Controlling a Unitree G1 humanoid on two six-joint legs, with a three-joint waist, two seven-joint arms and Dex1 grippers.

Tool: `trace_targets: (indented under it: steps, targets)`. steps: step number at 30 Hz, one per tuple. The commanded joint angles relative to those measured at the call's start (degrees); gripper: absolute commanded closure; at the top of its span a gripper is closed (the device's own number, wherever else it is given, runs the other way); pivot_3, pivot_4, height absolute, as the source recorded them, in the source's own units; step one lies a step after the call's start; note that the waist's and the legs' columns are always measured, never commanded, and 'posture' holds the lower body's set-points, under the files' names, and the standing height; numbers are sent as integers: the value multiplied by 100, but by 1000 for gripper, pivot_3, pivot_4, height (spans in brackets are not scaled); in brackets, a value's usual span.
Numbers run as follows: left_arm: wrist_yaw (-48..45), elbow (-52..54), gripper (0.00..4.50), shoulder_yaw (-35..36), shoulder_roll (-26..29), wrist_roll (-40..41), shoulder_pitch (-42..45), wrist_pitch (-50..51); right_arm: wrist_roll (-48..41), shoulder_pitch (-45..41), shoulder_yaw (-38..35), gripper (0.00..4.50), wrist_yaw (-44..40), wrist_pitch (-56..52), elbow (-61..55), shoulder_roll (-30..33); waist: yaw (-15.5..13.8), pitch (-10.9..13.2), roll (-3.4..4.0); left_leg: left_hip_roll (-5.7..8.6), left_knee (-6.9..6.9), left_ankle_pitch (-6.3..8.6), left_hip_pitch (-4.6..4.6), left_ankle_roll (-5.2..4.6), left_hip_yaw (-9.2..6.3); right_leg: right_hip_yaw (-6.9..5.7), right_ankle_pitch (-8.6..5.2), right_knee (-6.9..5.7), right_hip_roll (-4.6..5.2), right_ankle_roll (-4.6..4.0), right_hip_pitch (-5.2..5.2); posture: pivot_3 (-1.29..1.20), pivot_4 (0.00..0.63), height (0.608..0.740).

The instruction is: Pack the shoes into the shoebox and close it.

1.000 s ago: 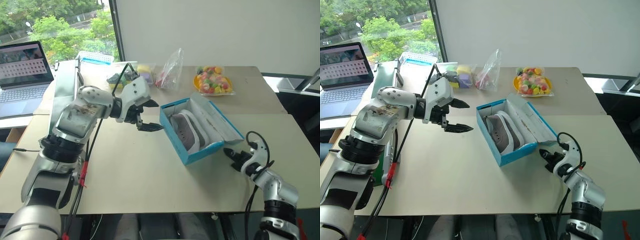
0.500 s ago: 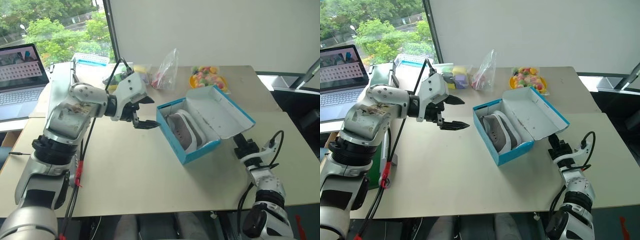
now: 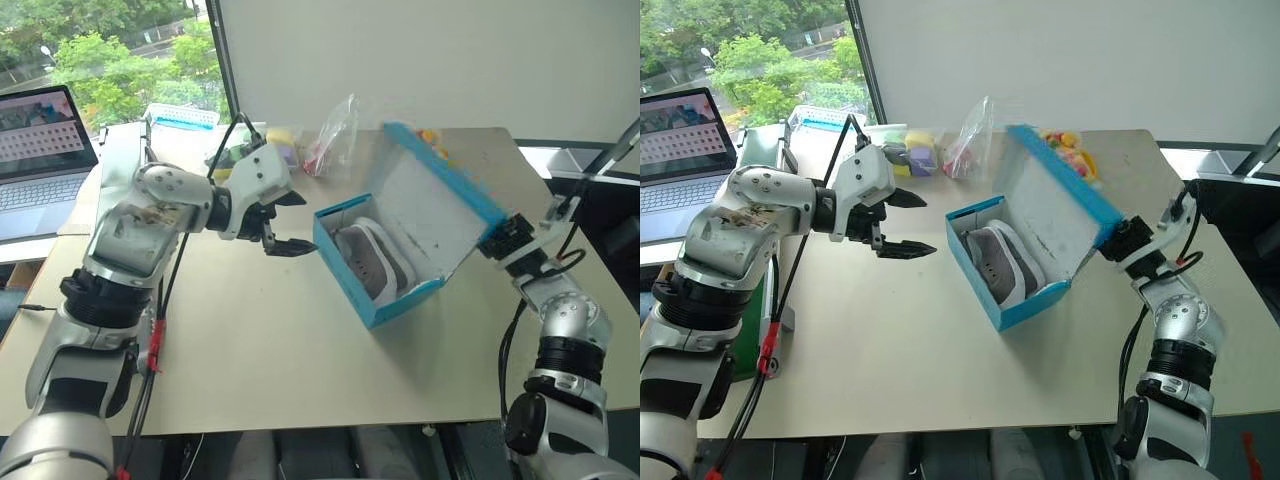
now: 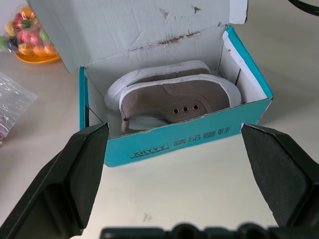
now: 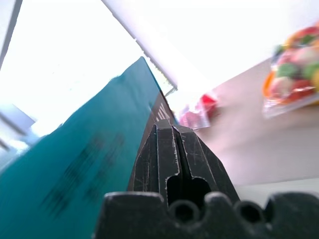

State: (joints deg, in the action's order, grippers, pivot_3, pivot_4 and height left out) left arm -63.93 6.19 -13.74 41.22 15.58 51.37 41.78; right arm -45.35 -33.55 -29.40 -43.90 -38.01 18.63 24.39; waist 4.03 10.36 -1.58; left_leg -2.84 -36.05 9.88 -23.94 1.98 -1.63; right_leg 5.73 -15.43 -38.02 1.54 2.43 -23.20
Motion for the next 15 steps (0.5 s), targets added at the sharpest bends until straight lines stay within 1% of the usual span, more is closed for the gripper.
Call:
trace_targets:
  steps: [1,3,7,9,12,14,15]
  targets:
    - [47,191,0,115,103,-5,29,46,-38,-33,824,4426,-243,-646,-1009,294,-5,1,1,0,-1,0,-1,0,0,0,0,0,1,0,-1,0,150,740]
    - [76,203,0,141,106,14,30,84,310,16,1406,4426,-198,-735,-1205,368,-3,1,1,1,-4,0,-6,0,0,0,-1,-1,1,2,-4,0,150,740]
    - [147,220,0,178,114,27,27,135,484,-36,1991,4426,-203,-891,-1361,376,-18,1,0,1,-5,0,-8,0,-3,-3,-5,0,1,8,-4,0,150,740]
    - [206,245,0,213,111,45,-5,170,874,-319,2331,4426,-21,-664,-1058,227,-23,1,0,1,-7,0,-15,0,-2,-3,-5,0,1,8,-10,0,150,740]
    - [263,282,0,238,105,78,-45,207,1232,-551,2593,4426,97,-520,-741,83,-6,1,0,0,-12,0,-23,0,-2,-2,-3,-4,1,5,-21,0,150,740]
    - [328,300,0,238,65,94,-102,245,1783,-742,3052,4426,19,-164,-205,27,-15,1,0,0,-10,0,-23,0,-5,-5,1,-4,0,-3,-22,0,150,740]
    - [340,318,0,231,75,85,-141,235,2226,-814,3458,4426,-5,81,145,44,-14,1,0,0,-11,0,-24,0,-5,-5,4,-3,0,-8,-21,0,150,740]
